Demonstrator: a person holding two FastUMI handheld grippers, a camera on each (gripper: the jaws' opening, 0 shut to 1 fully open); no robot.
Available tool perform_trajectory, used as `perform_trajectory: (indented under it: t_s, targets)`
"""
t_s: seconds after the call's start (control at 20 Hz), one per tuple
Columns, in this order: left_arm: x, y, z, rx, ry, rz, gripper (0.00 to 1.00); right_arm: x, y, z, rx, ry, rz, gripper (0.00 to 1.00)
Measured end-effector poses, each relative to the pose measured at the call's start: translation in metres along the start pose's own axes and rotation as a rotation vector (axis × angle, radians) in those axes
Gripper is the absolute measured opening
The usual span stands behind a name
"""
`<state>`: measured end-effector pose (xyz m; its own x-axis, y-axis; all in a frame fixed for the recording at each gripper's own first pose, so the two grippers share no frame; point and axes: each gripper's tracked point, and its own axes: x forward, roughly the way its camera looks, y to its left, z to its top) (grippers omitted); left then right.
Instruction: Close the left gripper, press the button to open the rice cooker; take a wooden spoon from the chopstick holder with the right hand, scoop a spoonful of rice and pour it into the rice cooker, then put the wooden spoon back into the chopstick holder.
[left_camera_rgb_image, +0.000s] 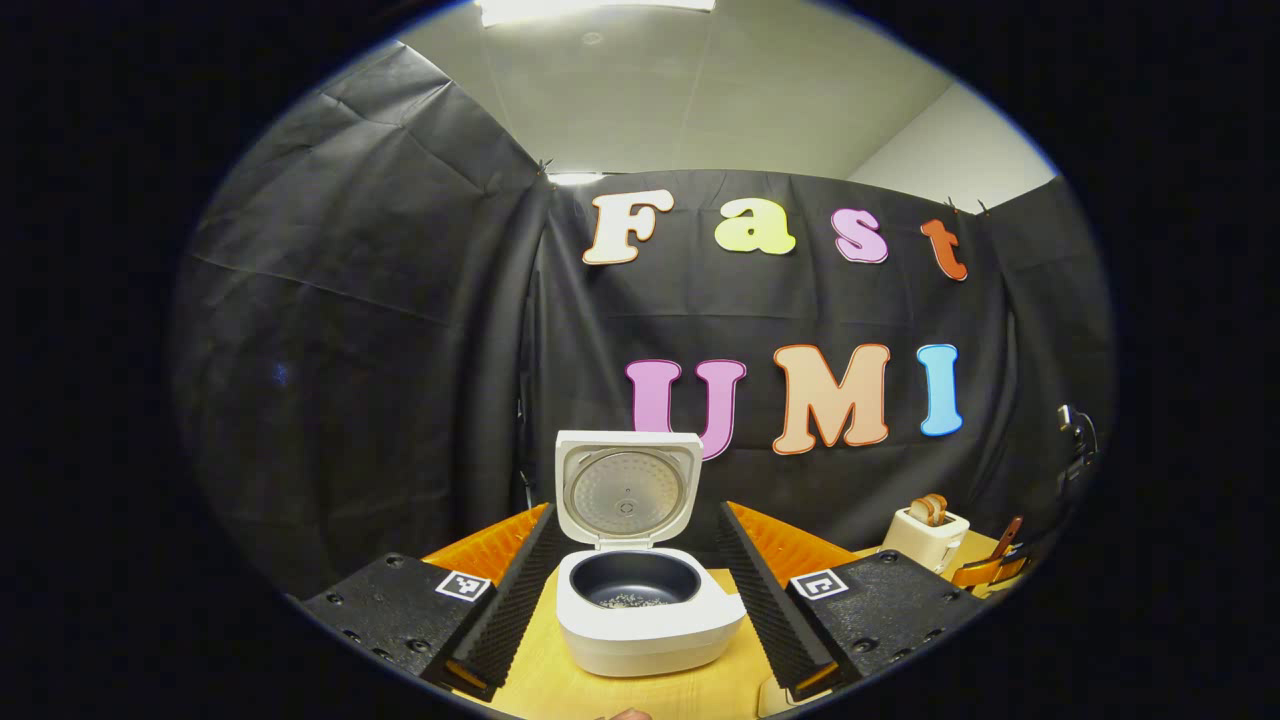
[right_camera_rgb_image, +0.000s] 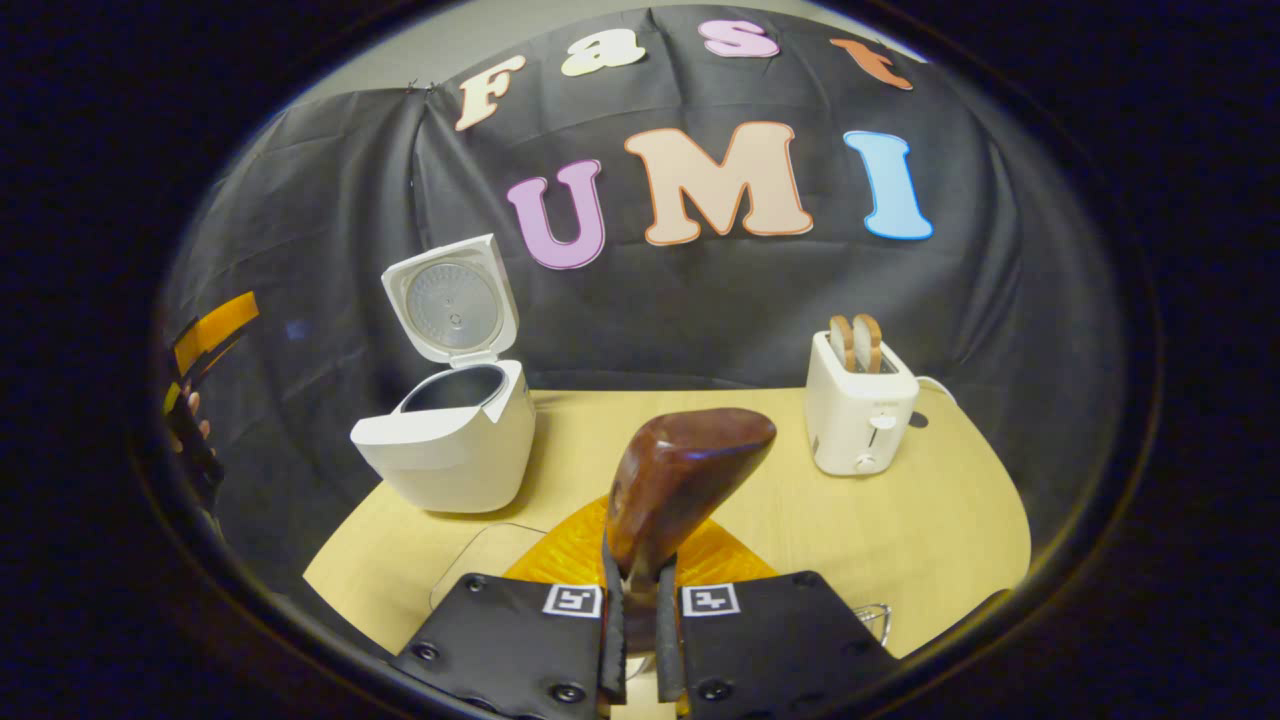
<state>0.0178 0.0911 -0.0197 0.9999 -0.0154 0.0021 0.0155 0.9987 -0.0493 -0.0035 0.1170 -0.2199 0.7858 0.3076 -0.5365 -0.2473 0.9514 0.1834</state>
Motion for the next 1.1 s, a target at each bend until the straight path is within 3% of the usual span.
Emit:
perform_trajectory:
  t_s: [0.3, 0.75, 1.1]
  targets:
    - [-0.002, 0.019, -0.006, 0.007, 0.002, 0.006, 0.93, 0.021, 0.015, -0.036, -0.001, 0.036, -0.059, 0.14]
    - [-0.001, 0.034, -0.023, -0.009, 0.039, -0.014, 0.93, 0.048, 0.008, -0.066, -0.104, 0.034, -0.228, 0.17]
    - [-0.001, 0.04, -0.029, -0.016, 0.051, -0.016, 0.93, 0.06, 0.015, -0.073, -0.05, 0.02, -0.28, 0.15]
